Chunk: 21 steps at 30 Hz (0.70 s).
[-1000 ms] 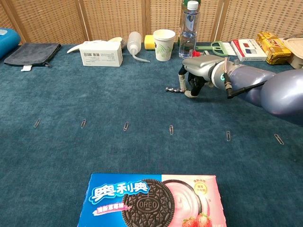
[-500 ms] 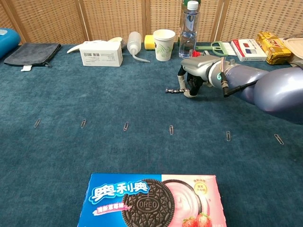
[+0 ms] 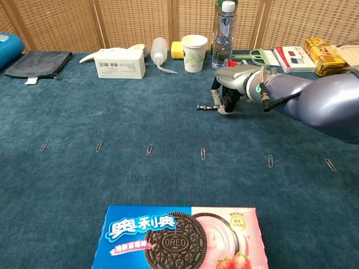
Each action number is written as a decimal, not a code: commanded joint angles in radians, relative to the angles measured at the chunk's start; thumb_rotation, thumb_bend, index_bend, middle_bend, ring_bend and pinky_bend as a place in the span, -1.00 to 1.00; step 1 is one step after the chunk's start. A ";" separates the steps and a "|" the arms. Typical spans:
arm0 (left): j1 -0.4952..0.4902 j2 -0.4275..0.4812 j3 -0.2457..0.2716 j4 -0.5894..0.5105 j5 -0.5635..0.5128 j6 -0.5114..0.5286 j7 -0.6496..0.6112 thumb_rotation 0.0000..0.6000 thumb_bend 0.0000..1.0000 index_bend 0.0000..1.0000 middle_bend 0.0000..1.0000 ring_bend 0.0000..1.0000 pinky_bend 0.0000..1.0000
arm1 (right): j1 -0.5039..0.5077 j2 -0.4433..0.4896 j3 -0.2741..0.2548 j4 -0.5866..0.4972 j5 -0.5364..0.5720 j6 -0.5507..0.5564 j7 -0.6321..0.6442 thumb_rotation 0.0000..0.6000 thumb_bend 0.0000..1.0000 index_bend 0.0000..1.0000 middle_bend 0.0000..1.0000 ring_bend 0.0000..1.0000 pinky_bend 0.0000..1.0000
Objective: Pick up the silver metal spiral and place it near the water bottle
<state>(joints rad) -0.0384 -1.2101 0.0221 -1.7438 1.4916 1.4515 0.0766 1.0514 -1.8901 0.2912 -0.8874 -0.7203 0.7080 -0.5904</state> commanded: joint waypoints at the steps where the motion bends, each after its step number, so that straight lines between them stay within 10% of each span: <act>1: 0.000 -0.001 0.000 0.001 0.002 0.000 -0.001 1.00 -0.24 -0.54 -0.52 -0.66 -0.58 | -0.001 0.014 0.002 -0.023 0.011 0.013 -0.014 1.00 -0.03 0.18 0.63 0.81 0.49; 21: 0.006 0.000 0.005 -0.009 0.033 0.026 -0.005 1.00 -0.24 -0.55 -0.52 -0.67 -0.58 | -0.119 0.316 -0.013 -0.545 -0.079 0.222 -0.007 1.00 0.03 0.24 0.65 0.83 0.49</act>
<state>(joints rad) -0.0338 -1.2107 0.0267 -1.7516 1.5232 1.4755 0.0719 0.9695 -1.6434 0.2920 -1.3391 -0.7580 0.8792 -0.6043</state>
